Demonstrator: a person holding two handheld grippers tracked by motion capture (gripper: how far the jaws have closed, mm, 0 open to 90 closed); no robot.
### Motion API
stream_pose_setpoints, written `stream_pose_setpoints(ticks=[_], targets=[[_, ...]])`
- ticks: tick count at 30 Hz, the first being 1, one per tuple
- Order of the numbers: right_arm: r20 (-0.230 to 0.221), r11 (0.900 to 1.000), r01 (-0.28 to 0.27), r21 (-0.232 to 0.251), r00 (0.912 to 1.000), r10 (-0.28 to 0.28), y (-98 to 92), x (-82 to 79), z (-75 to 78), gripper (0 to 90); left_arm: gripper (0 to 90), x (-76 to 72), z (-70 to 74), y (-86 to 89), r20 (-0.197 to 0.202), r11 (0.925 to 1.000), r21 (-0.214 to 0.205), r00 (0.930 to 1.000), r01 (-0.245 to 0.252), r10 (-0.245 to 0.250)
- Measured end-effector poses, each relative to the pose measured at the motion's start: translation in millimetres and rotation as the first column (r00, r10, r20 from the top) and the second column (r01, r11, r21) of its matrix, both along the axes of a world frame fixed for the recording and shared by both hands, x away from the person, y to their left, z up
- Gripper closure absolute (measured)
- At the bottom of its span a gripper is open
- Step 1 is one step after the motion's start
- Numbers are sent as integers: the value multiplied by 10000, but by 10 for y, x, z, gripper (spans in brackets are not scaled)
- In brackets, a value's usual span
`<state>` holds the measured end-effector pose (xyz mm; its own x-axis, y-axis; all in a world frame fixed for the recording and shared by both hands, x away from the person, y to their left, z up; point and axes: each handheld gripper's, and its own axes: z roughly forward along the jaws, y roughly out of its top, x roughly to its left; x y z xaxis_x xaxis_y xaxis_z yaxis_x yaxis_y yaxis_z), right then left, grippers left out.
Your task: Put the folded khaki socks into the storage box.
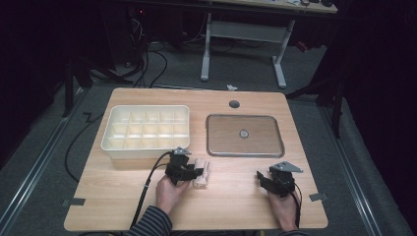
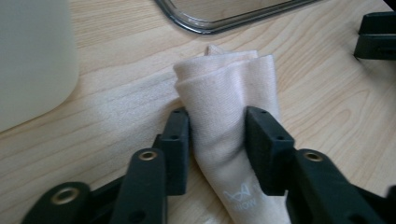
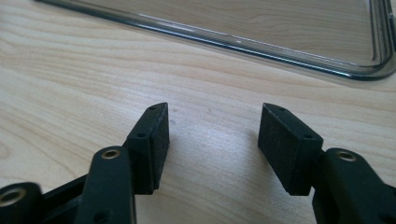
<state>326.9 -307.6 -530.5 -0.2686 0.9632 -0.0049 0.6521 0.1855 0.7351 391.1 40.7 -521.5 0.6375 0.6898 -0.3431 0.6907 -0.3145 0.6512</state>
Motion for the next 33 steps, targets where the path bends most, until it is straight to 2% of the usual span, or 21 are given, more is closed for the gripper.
stream_pose_setpoints(ticks=[1,2,6,33], targets=[[-41,10000,53,60,10000,-53,-1,-1,2,428,657,-6,8,-10,47,10000,39,10000,43,-43],[-19,9999,25,-107,10000,-25,16,-2,0,416,692,-12,17,-20,97,9999,107,9999,91,-92],[-24,10000,-2,-98,10000,2,16,-1,-1,412,725,-10,42,-33,128,9995,238,9997,214,-217],[-22,9999,-61,-157,10000,60,23,0,-2,397,736,-107,164,8,600,9989,-6,9971,467,-466]])
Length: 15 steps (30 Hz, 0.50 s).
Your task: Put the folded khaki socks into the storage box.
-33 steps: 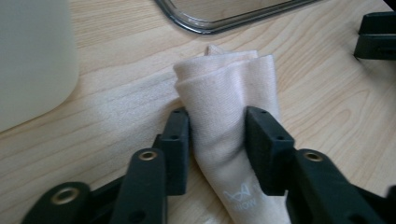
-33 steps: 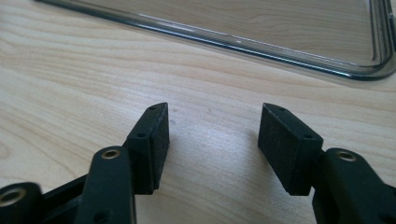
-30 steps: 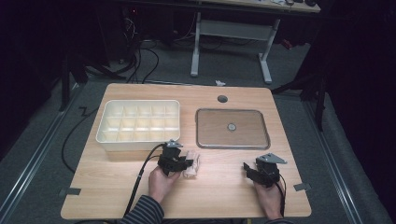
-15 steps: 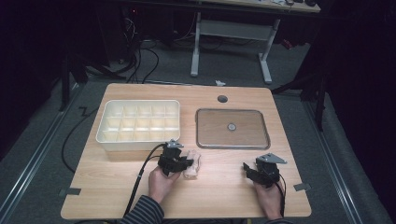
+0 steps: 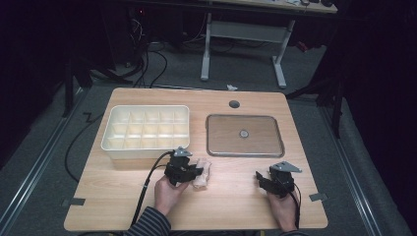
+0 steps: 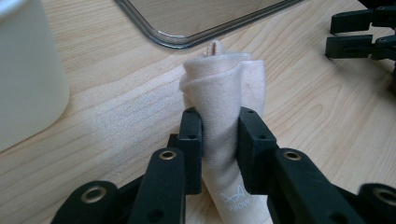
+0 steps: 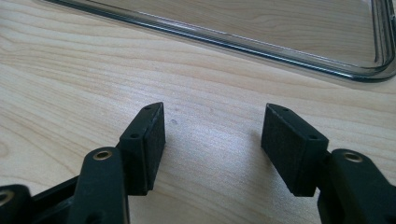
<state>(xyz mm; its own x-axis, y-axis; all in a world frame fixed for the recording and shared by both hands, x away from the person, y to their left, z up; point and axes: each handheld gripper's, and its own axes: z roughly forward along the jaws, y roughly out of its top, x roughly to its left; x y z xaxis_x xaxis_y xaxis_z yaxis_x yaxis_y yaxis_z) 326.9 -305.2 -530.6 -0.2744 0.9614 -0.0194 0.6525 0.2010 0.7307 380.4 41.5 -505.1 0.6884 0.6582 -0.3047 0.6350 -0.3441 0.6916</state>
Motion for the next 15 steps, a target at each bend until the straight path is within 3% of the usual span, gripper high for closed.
stream_pose_setpoints(ticks=[15], targets=[[-2,10000,-4,9,10000,4,1,0,0,394,735,-42,89,93,137,9998,-191,9999,53,-50]])
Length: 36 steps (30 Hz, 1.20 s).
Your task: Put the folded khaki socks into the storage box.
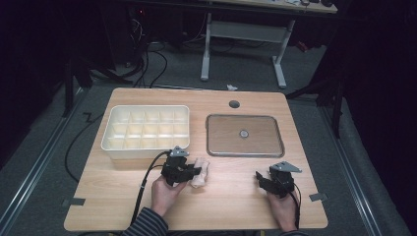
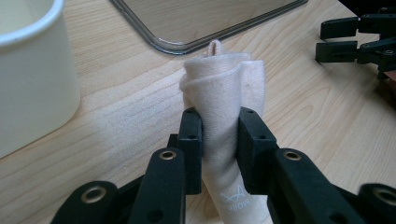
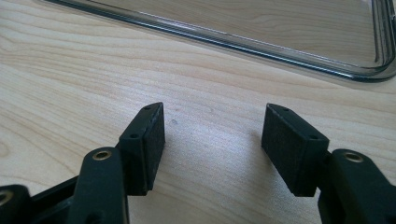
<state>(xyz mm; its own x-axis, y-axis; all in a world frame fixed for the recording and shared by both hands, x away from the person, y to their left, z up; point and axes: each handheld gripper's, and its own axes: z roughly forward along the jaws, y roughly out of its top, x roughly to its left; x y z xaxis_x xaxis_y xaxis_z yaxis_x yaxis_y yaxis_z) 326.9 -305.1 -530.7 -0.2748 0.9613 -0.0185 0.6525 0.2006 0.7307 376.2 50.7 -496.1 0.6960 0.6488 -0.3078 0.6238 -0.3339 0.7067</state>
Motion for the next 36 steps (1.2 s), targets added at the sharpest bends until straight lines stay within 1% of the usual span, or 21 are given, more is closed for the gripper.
stream_pose_setpoints(ticks=[8,16,20,32,34,36], targets=[[-2,10000,-3,0,10000,3,0,0,0,394,735,-18,18,30,90,9999,101,10000,35,-36],[-2,10000,-6,1,10000,6,0,0,0,393,735,-31,37,87,125,10000,30,9999,5,-5],[-2,10000,-7,0,10000,7,0,0,0,393,735,-30,35,127,130,9999,85,9999,-68,67],[-2,10000,-11,-1,10000,11,0,0,0,393,735,-42,57,219,218,9998,7,9995,-219,219],[-11,10000,6,14,10000,-6,1,-1,0,393,735,-37,60,236,128,9997,-22,9996,-237,238],[-2,10000,-10,-1,10000,10,0,0,0,392,736,-32,67,249,142,9997,-29,9996,-257,258]])
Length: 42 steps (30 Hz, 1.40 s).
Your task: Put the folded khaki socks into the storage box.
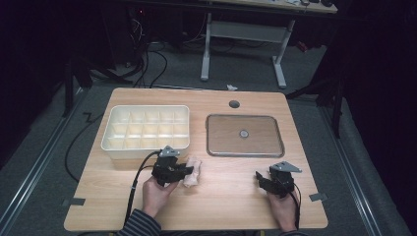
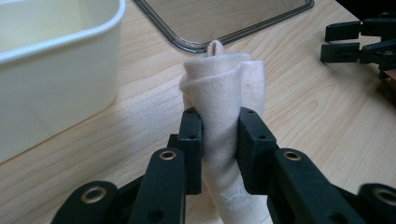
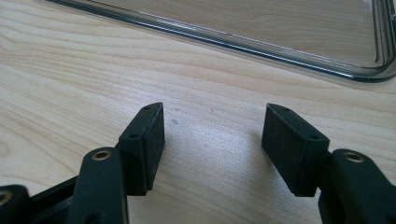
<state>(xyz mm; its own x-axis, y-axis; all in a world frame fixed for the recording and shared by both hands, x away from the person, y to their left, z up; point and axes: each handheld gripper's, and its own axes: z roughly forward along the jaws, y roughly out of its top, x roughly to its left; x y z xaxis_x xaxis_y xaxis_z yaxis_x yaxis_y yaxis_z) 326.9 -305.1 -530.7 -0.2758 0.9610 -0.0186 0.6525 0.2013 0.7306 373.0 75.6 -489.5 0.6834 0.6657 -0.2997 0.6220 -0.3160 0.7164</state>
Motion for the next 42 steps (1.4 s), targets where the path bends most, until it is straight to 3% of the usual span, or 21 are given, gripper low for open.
stream_pose_setpoints(ticks=[30,42], targets=[[-4,10000,-7,12,10000,7,1,0,0,390,736,-2,93,175,126,9990,-280,9993,-347,351],[-6,10000,-8,11,10000,8,0,0,0,390,736,8,127,248,123,9992,-153,9992,-370,372]])
